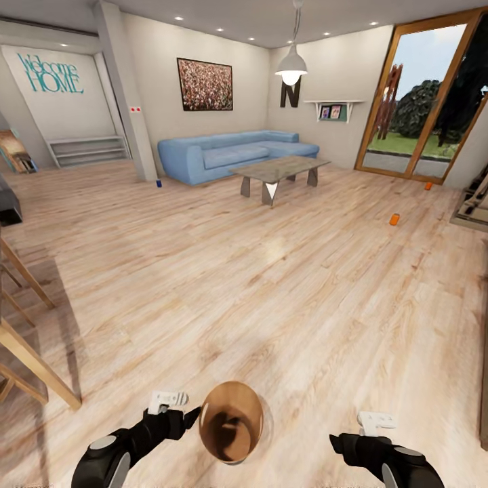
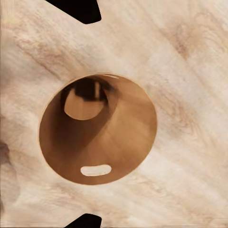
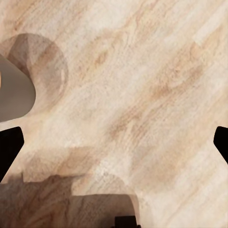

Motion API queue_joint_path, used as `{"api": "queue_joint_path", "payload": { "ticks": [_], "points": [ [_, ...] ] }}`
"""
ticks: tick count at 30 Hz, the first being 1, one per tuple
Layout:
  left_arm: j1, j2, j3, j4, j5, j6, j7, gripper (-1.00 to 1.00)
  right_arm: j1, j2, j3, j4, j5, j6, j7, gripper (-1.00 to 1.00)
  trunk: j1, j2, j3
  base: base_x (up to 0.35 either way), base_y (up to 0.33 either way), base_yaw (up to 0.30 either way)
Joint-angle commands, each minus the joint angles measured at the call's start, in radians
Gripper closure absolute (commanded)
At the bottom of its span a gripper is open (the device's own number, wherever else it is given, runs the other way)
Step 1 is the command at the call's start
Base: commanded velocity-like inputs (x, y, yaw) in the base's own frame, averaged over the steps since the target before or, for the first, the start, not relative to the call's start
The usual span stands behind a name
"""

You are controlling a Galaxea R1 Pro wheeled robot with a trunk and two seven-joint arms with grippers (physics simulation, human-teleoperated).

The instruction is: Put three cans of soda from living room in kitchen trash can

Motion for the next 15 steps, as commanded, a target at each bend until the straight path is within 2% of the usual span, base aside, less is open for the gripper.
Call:
{"api": "queue_joint_path", "payload": {
  "ticks": [1, 3, 5, 8, 15],
  "points": [
    [0.000, 0.001, 0.012, 0.012, 0.001, -0.004, -0.032, -1.00, 0.000, 0.000, 0.000, 0.000, 0.000, 0.000, 0.000, -1.00, 0.000, 0.000, -0.002, 0.000, 0.000, 0.000],
    [0.000, 0.023, 0.059, 0.052, 0.002, -0.062, -0.151, -1.00, 0.000, 0.000, -0.001, 0.000, 0.001, 0.000, 0.000, -1.00, 0.000, 0.000, -0.005, 0.000, 0.000, 0.000],
    [0.000, 0.034, 0.091, 0.068, 0.004, -0.094, -0.192, -1.00, 0.000, 0.000, -0.001, 0.000, 0.001, -0.001, 0.000, -1.00, 0.000, 0.000, -0.008, 0.000, 0.000, 0.000],
    [0.000, 0.039, 0.113, 0.098, 0.001, -0.119, -0.213, -1.00, 0.000, 0.000, -0.001, 0.000, 0.001, -0.001, 0.000, -1.00, 0.000, 0.000, -0.013, 0.000, 0.000, 0.000],
    [0.000, 0.039, 0.120, 0.146, -0.001, -0.125, -0.210, -1.00, 0.000, 0.000, -0.001, 0.000, 0.000, 0.000, 0.000, -1.00, 0.000, 0.000, -0.025, 0.000, 0.000, 0.000]
  ]
}}
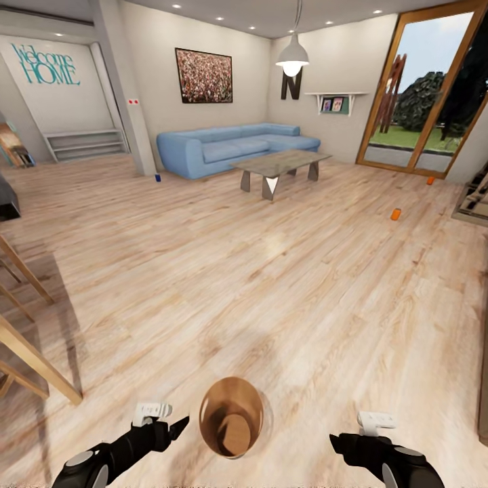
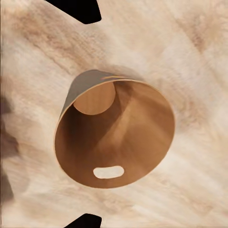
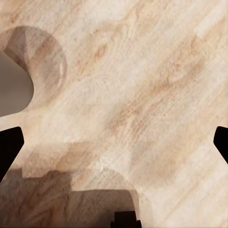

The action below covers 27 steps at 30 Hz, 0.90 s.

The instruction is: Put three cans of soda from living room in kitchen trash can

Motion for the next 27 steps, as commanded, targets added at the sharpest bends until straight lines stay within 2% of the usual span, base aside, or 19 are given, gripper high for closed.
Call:
{"api": "queue_joint_path", "payload": {
  "ticks": [1, 4, 6, 11, 15, 19, 23, 25, 27],
  "points": [
    [0.000, -0.001, 0.001, 0.003, 0.000, 0.000, 0.001, -1.00, 0.000, 0.000, 0.000, 0.000, 0.000, 0.000, 0.000, -1.00, 0.000, 0.000, -0.002, 0.000, 0.000, 0.000],
    [0.000, -0.004, 0.007, 0.008, 0.001, 0.000, 0.010, -1.00, 0.000, 0.000, 0.000, 0.000, 0.000, 0.000, 0.000, -1.00, 0.000, 0.000, -0.007, 0.000, 0.000, 0.000],
    [0.000, -0.005, 0.025, 0.009, 0.001, -0.001, 0.029, -1.00, 0.000, 0.000, 0.000, 0.000, 0.000, 0.000, 0.000, -1.00, 0.000, 0.000, -0.010, 0.000, 0.000, 0.000],
    [0.000, -0.007, 0.136, 0.027, 0.023, 0.001, 0.078, -1.00, 0.000, 0.000, 0.000, 0.000, 0.000, 0.000, 0.000, -1.00, 0.000, 0.000, -0.018, 0.000, 0.000, 0.000],
    [0.000, -0.006, 0.166, 0.072, 0.059, -0.002, 0.082, -1.00, 0.000, 0.000, 0.000, 0.000, 0.000, 0.000, 0.000, -1.00, 0.000, 0.000, -0.025, 0.000, 0.000, 0.000],
    [0.000, 0.000, 0.170, 0.094, 0.070, -0.002, 0.080, -1.00, 0.000, 0.000, 0.000, 0.000, 0.001, -0.001, 0.000, -1.00, 0.000, 0.000, -0.031, 0.000, 0.000, 0.000],
    [0.000, 0.002, 0.159, 0.090, 0.061, -0.005, 0.079, -1.00, 0.000, -0.001, 0.000, 0.000, 0.001, -0.001, 0.000, -1.00, 0.000, 0.000, -0.038, 0.000, 0.000, 0.000],
    [0.000, 0.003, 0.125, 0.078, 0.050, -0.006, 0.078, -1.00, 0.000, 0.000, 0.000, 0.000, 0.001, -0.002, 0.000, -1.00, 0.000, 0.000, -0.041, 0.000, 0.000, 0.000],
    [0.000, 0.005, 0.068, 0.057, 0.030, -0.015, 0.077, -1.00, 0.000, 0.000, -0.001, 0.000, 0.001, -0.002, 0.000, -1.00, 0.000, 0.000, -0.044, 0.000, 0.000, 0.000]
  ]
}}
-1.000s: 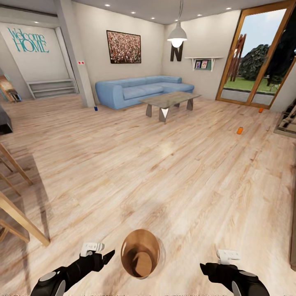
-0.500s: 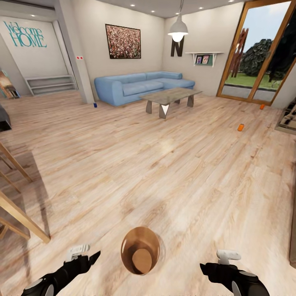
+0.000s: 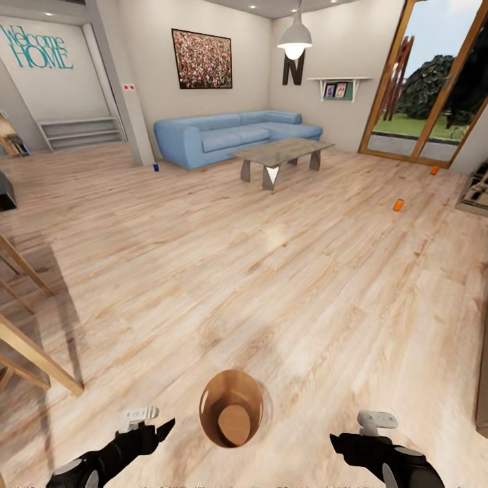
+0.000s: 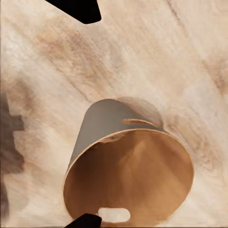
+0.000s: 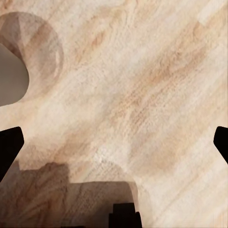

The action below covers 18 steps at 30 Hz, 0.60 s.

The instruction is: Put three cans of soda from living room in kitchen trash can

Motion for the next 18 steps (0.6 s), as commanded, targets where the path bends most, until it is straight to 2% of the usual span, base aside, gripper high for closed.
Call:
{"api": "queue_joint_path", "payload": {
  "ticks": [1, 2, 3, 6, 9, 15, 17, 18],
  "points": [
    [0.000, 0.000, -0.063, -0.014, -0.036, -0.023, 0.001, -1.00, 0.000, 0.000, -0.014, 0.000, 0.000, -0.003, 0.000, -1.00, 0.000, 0.000, -0.002, 0.000, 0.000, 0.000],
    [0.000, -0.003, -0.099, -0.019, -0.069, -0.037, 0.002, -1.00, 0.000, 0.000, -0.037, 0.000, 0.000, -0.012, 0.000, -1.00, 0.000, 0.000, -0.003, 0.000, 0.000, 0.000],
    [0.000, -0.004, -0.113, -0.021, -0.093, -0.044, 0.003, -1.00, 0.000, 0.000, -0.055, 0.000, 0.000, -0.023, 0.000, -1.00, 0.000, 0.000, -0.005, 0.000, 0.000, 0.000],
    [0.000, -0.009, -0.133, -0.024, -0.134, -0.053, 0.006, -1.00, 0.000, -0.001, -0.086, 0.000, -0.001, -0.048, 0.000, -1.00, 0.000, 0.000, -0.010, 0.000, 0.000, 0.000],
    [0.000, -0.009, -0.139, -0.042, -0.149, -0.054, 0.008, -1.00, 0.000, 0.000, -0.095, 0.000, -0.001, -0.060, 0.000, -1.00, 0.000, 0.000, -0.015, 0.000, 0.000, 0.000],
    [0.000, -0.002, -0.139, -0.052, -0.152, -0.057, 0.004, -1.00, 0.001, 0.000, -0.097, 0.000, -0.002, -0.097, 0.004, -1.00, 0.000, 0.000, -0.025, 0.000, 0.000, 0.000],
    [0.000, -0.001, -0.139, -0.049, -0.152, -0.058, 0.003, -1.00, 0.001, 0.000, -0.099, 0.000, -0.002, -0.100, 0.028, -1.00, 0.000, 0.000, -0.028, 0.000, 0.000, 0.000],
    [0.000, 0.000, -0.139, -0.048, -0.152, -0.057, 0.002, -1.00, 0.001, 0.000, -0.102, 0.000, -0.002, -0.101, 0.063, -1.00, 0.000, 0.000, -0.029, 0.000, 0.000, 0.000]
  ]
}}
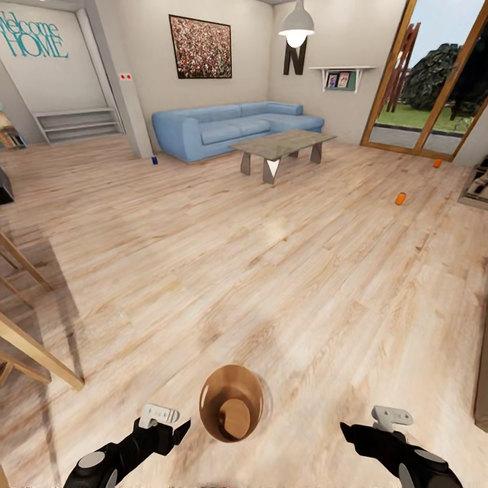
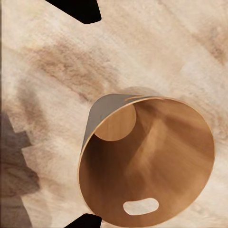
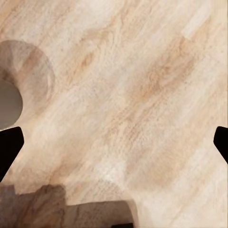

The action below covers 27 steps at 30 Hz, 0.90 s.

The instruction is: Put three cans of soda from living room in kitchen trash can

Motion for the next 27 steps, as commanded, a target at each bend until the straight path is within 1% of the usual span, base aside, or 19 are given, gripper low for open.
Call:
{"api": "queue_joint_path", "payload": {
  "ticks": [1, 3, 4, 5, 8, 11, 23, 27],
  "points": [
    [0.000, 0.000, 0.001, 0.000, 0.000, 0.000, 0.000, -1.00, 0.000, 0.000, -0.008, 0.000, 0.001, 0.000, 0.028, -1.00, 0.000, 0.000, -0.002, 0.000, 0.000, 0.000],
    [0.000, 0.002, 0.003, 0.001, 0.000, 0.001, -0.001, -1.00, 0.000, -0.005, -0.038, 0.000, 0.001, -0.001, 0.083, -1.00, 0.000, 0.000, -0.005, 0.000, 0.000, 0.000],
    [0.000, 0.005, 0.004, 0.001, 0.000, 0.001, -0.001, -1.00, -0.001, -0.011, -0.054, 0.000, 0.001, -0.001, 0.109, -1.00, 0.000, 0.000, -0.007, 0.000, 0.000, 0.000],
    [0.000, 0.010, 0.005, 0.001, 0.000, 0.001, -0.001, -1.00, -0.001, -0.024, -0.073, 0.000, 0.001, -0.001, 0.141, -1.00, 0.000, 0.000, -0.008, 0.000, 0.000, 0.000],
    [0.000, 0.022, 0.006, 0.001, 0.001, 0.001, -0.001, -1.00, 0.000, -0.052, -0.093, 0.000, -0.001, -0.001, 0.179, -1.00, 0.000, 0.000, -0.013, 0.000, 0.000, 0.000],
    [0.000, 0.025, 0.007, 0.001, 0.002, 0.001, -0.001, -1.00, 0.001, -0.059, -0.096, 0.000, -0.001, -0.001, 0.188, -1.00, 0.000, 0.000, -0.018, 0.000, 0.000, 0.000],
    [0.000, 0.026, 0.007, 0.001, 0.002, -0.001, 0.000, -1.00, 0.001, -0.061, -0.097, 0.000, -0.001, -0.001, 0.190, -1.00, 0.000, 0.000, -0.037, 0.000, 0.000, 0.000],
    [0.000, 0.026, 0.007, 0.000, 0.001, -0.001, -0.001, -1.00, 0.001, -0.062, -0.097, 0.000, -0.001, -0.002, 0.191, -1.00, 0.000, 0.000, -0.040, 0.000, 0.000, 0.000]
  ]
}}
